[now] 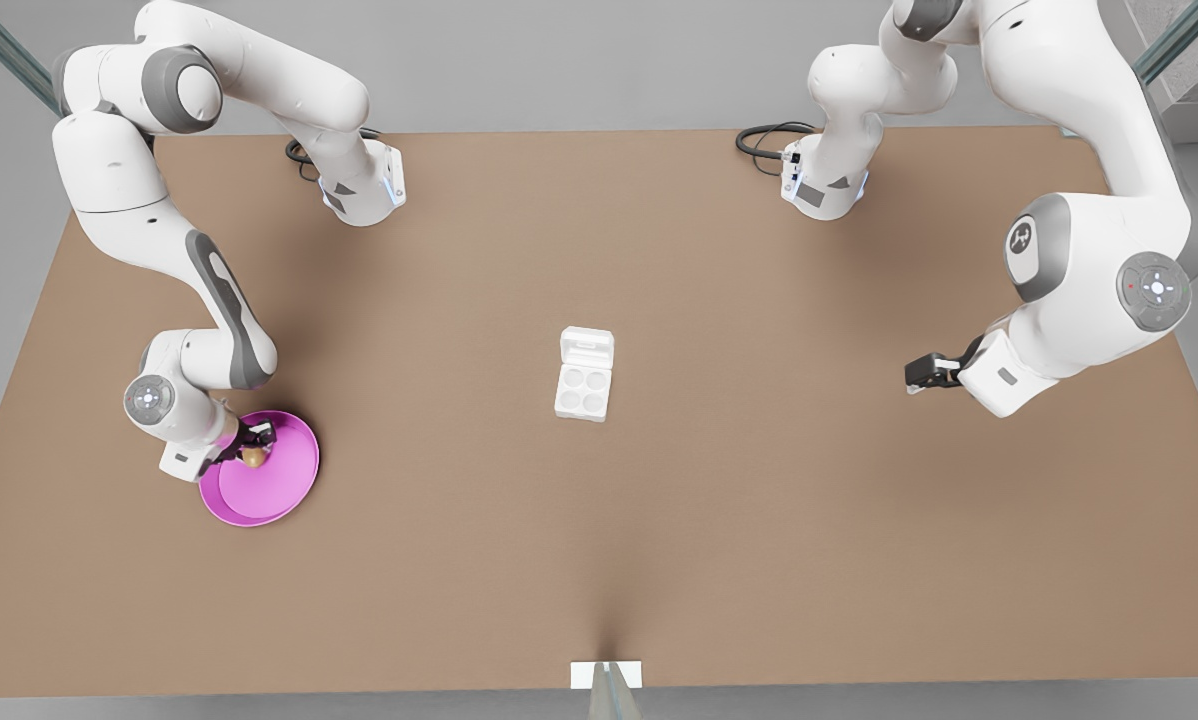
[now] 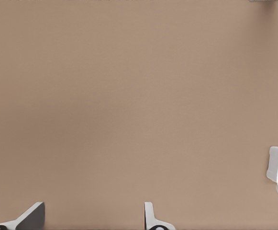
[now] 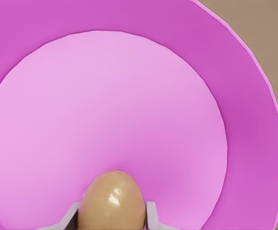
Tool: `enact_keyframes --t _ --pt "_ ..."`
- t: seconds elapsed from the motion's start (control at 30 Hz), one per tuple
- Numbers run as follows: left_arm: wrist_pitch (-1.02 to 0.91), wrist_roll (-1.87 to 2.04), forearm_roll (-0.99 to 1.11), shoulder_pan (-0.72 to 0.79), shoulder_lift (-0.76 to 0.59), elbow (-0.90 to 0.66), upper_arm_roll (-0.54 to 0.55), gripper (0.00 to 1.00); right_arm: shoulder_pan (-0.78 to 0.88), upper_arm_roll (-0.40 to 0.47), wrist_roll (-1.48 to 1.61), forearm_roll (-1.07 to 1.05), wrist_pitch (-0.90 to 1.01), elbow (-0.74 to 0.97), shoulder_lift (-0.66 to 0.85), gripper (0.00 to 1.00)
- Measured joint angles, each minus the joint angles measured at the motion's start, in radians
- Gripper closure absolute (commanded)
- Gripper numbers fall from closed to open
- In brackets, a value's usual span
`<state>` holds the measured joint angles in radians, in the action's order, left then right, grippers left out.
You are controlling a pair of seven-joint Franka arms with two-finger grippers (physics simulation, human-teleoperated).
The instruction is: Pack egg into the box and close the box lid
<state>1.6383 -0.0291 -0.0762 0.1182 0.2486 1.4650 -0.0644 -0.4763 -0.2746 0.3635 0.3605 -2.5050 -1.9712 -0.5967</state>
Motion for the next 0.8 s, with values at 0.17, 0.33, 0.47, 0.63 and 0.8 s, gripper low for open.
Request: enact_keyframes --t 0.17,0.33,0.47,0.63,0.8 --pt "-0.002 0.002 0.000 0.003 -0.002 0.000 0.000 0.00 -0.001 0.000 0.001 0.000 0.000 0.000 0.000 0.45" --pt "-0.006 0.014 0.000 0.012 -0.003 -0.001 0.001 0.00 -0.001 0.000 0.001 -0.002 -0.001 0.001 -0.004 0.45" --pt "-0.007 0.015 0.001 0.022 -0.005 -0.001 0.001 0.00 -0.001 0.000 0.002 -0.002 -0.012 0.001 -0.008 0.45" --pt "-0.016 0.039 0.001 0.045 -0.007 -0.002 0.000 0.00 0.007 -0.038 0.006 -0.007 0.070 0.085 0.000 0.44" --pt "-0.020 0.043 0.001 0.044 -0.008 -0.005 0.000 0.00 0.222 -0.074 -0.152 -0.032 0.170 0.239 -0.006 0.44"
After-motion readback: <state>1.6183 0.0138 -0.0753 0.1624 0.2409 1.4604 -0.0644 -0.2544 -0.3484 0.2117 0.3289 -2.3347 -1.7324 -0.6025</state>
